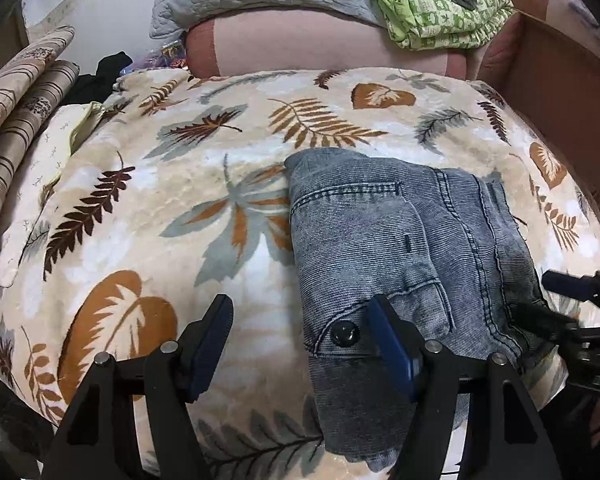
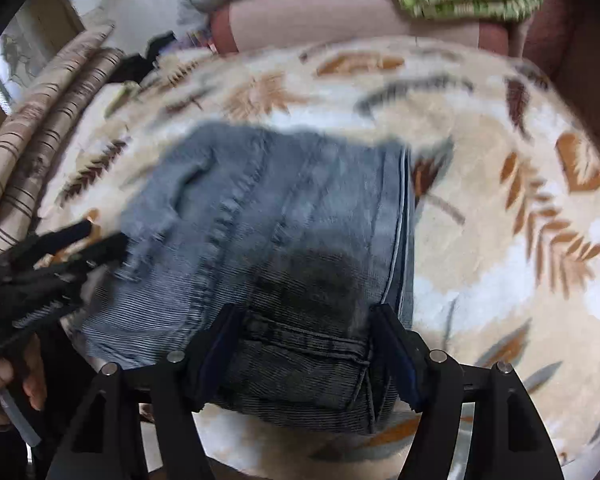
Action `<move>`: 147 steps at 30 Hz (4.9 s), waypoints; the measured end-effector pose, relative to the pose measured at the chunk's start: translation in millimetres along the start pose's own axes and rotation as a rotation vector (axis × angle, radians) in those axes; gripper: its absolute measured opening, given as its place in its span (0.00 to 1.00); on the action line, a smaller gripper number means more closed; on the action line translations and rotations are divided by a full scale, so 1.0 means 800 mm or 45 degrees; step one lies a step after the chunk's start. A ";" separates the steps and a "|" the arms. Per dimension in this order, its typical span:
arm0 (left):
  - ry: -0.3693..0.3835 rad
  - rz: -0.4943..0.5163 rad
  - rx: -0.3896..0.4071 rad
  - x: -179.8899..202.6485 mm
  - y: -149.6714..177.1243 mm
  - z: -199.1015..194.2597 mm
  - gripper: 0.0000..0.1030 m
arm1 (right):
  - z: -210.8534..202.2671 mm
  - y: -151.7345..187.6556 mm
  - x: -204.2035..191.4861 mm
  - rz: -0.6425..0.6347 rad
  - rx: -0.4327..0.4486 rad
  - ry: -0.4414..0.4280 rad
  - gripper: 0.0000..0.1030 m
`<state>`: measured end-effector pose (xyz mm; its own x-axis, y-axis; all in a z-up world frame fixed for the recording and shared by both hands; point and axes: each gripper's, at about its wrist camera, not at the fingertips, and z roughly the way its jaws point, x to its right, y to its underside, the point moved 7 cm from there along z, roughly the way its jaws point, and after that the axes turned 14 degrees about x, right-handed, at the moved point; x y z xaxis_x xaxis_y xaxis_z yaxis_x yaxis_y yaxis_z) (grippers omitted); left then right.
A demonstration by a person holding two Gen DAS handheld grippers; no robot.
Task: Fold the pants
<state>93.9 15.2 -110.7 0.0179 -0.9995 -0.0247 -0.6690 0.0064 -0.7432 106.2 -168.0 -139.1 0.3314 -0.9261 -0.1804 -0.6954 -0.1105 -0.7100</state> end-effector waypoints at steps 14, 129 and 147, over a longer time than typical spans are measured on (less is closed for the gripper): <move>0.231 -0.390 -0.047 -0.034 -0.008 0.019 0.76 | 0.004 -0.022 0.066 0.441 -0.036 -0.186 0.77; 0.113 -0.351 -0.137 -0.120 -0.056 0.138 0.76 | 0.182 -0.119 0.001 0.289 -0.163 -0.199 0.29; -0.025 -0.248 -0.031 -0.098 -0.039 0.075 0.87 | 0.116 -0.091 -0.050 0.168 -0.084 -0.170 0.66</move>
<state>158.0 95.3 -125.8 0.1627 -0.9811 0.1050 -0.6691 -0.1879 -0.7190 202.9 -89.8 -143.1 0.3128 -0.8786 -0.3608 -0.7772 -0.0184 -0.6290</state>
